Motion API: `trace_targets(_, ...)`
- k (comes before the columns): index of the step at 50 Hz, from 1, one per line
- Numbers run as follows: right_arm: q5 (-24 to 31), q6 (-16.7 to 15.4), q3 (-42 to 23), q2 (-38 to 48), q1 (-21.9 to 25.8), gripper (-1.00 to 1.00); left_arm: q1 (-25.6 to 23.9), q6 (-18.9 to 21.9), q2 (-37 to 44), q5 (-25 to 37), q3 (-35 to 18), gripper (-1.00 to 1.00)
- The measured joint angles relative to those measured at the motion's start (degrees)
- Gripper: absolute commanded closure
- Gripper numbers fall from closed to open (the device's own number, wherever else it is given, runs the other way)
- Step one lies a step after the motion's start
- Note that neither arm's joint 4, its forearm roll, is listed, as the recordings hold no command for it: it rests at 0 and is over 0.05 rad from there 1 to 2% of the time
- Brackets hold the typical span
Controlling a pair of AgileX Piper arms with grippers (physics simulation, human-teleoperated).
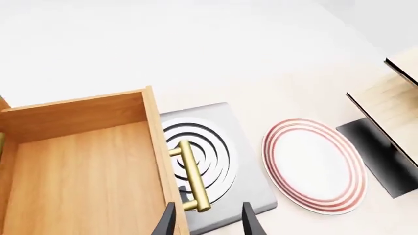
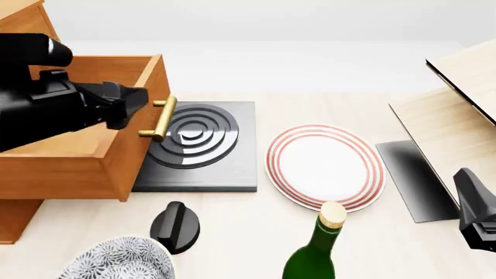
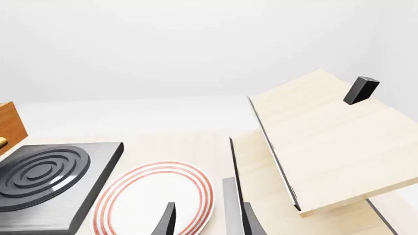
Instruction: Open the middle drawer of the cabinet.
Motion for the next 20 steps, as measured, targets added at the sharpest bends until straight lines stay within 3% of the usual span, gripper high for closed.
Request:
trace_targets(14, 0.0, 0.0, 0.0, 0.0, 0.0, -1.0, 7.1, 13.7, -21.5, 0.7, 3.0, -1.0)
trace_targets(20, 0.0, 0.0, 0.0, 0.0, 0.0, -1.0, 10.3, 16.6, -32.8, 2.7, 4.4, -1.0)
